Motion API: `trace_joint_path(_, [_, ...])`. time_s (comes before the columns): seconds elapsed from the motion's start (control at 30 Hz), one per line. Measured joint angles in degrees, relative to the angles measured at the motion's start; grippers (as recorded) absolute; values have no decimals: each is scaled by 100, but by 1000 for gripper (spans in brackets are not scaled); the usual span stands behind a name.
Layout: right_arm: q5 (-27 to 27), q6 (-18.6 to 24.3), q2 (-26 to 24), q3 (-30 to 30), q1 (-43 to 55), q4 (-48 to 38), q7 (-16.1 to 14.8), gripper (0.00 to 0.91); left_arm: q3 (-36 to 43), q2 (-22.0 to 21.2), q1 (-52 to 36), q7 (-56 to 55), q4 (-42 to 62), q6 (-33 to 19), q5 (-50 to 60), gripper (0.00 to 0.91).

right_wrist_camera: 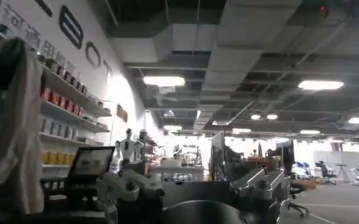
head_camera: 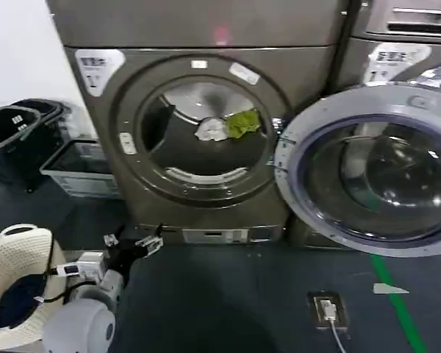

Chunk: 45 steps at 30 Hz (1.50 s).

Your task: Grasp the clothes from the dryer.

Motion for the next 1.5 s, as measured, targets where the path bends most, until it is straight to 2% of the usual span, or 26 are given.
trace_joint_path(0.43, [77, 52, 42, 11, 1, -33, 30, 907, 17, 4, 8, 12, 5, 0, 15, 907])
trace_joint_path(0.87, [363, 82, 37, 127, -50, -29, 309, 907, 64, -9, -8, 12, 39, 0, 47, 907])
trace_joint_path(1.5, [441, 69, 72, 170, -48, -15, 513, 907, 103, -4, -53, 3, 111, 0, 55, 907])
